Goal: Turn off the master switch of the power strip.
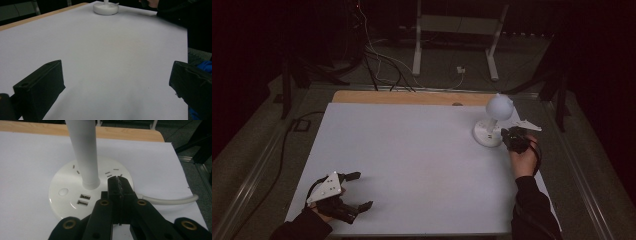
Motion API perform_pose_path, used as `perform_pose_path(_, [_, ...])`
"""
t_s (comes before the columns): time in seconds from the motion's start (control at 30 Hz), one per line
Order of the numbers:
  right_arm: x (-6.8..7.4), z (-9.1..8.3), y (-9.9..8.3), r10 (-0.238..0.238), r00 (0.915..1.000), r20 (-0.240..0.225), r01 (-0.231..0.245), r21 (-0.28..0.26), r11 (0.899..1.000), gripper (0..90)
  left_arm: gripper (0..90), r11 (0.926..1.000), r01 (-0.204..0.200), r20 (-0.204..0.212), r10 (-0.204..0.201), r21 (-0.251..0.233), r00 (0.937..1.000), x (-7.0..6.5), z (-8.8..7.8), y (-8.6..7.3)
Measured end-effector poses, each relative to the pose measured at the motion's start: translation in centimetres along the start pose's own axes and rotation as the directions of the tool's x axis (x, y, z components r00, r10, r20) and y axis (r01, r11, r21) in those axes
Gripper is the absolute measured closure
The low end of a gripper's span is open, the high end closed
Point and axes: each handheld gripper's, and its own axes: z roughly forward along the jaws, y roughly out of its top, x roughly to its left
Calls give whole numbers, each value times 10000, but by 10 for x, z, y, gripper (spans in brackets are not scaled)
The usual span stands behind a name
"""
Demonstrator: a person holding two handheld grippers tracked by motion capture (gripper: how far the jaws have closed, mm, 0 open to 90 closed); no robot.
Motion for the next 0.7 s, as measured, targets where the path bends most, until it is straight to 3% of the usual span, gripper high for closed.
perform_pose_path(0.37, [3,7,-2,-15,10000,-87,17,234,9997,900,3,10000,-7,11,7,17,10000,0,0,0])
perform_pose_path(0.7, [4,12,-7,-391,9992,113,387,304,9988,900,3,10000,-20,0,20,25,10000,0,0,0])
